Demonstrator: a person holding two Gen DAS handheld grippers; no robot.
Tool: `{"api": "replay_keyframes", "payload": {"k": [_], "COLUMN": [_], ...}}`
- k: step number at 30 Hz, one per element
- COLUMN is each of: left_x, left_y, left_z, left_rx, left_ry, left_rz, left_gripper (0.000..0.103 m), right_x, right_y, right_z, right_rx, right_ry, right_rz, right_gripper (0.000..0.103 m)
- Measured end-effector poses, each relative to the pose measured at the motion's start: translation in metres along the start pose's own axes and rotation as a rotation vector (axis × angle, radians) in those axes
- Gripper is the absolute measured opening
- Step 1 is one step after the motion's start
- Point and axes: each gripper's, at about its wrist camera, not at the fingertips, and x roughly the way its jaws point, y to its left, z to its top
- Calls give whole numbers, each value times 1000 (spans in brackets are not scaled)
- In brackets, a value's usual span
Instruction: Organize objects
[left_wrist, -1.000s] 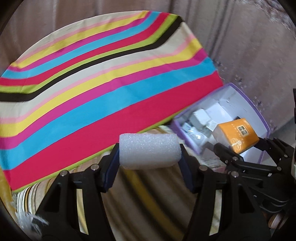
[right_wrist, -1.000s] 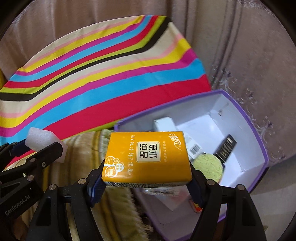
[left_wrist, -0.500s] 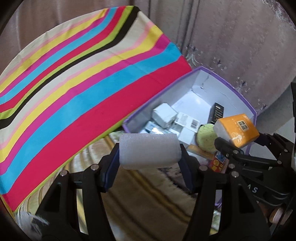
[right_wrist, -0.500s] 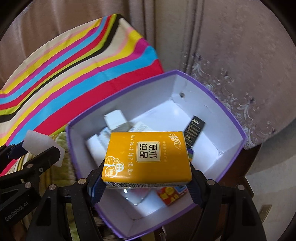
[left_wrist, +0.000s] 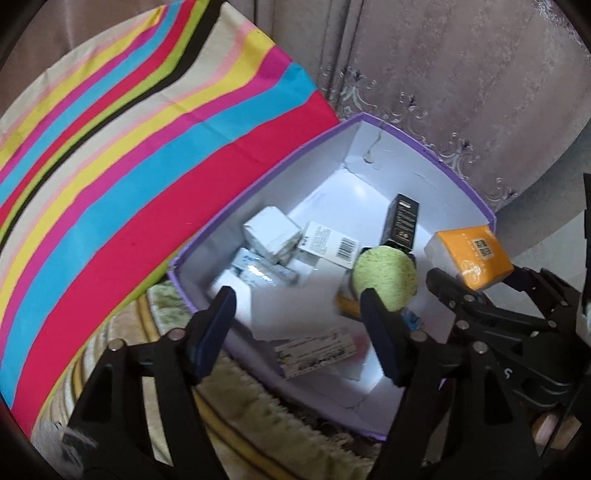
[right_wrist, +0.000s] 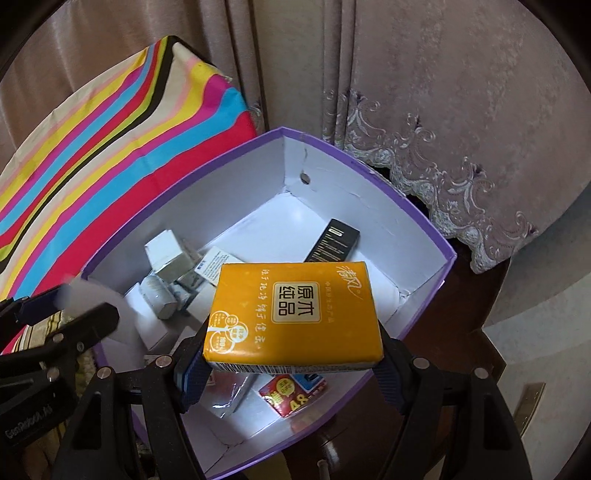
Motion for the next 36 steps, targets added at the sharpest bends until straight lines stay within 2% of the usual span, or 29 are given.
{"api": "replay_keyframes", "payload": {"k": [3,8,10,12,15,17,20,27,31,36], "left_x": [7,5,4,6,3,-2,-10,-22,-27,-25], "left_y": [-3,-11,-13,-16,-18,-19,-22,-23,-16,-12], "left_z": [4,5,5,5,1,-4,-12,-27,-34,-38], "left_rx": [-17,15,32,62,80,94,114,135,105,94], "left_ry": [25,11,10,29,29,17,2,1,9,18], "left_rz": [-21,22,26,65,100,94,93,72,7,-20], "left_gripper": [83,84,85,86,89,90,91,91,91,91], "right_x": [3,-1,0,1,-3,-6,-14,-25,-30,-33], "right_y": [-5,-13,-15,-16,-15,-15,-19,-17,-14,-11], "right_z": [2,2,2,2,-2,-6,-9,-17,-23,-32], "right_rx": [9,18,20,22,8,6,15,-1,7,33], "right_ry": [-4,-48,-40,-14,3,2,-6,-25,-30,-25], "right_rz": [12,-6,7,21,-6,-28,-15,-80,-117,-125], "right_gripper": [77,83,84,84,84,84,84,84,84,84]}}
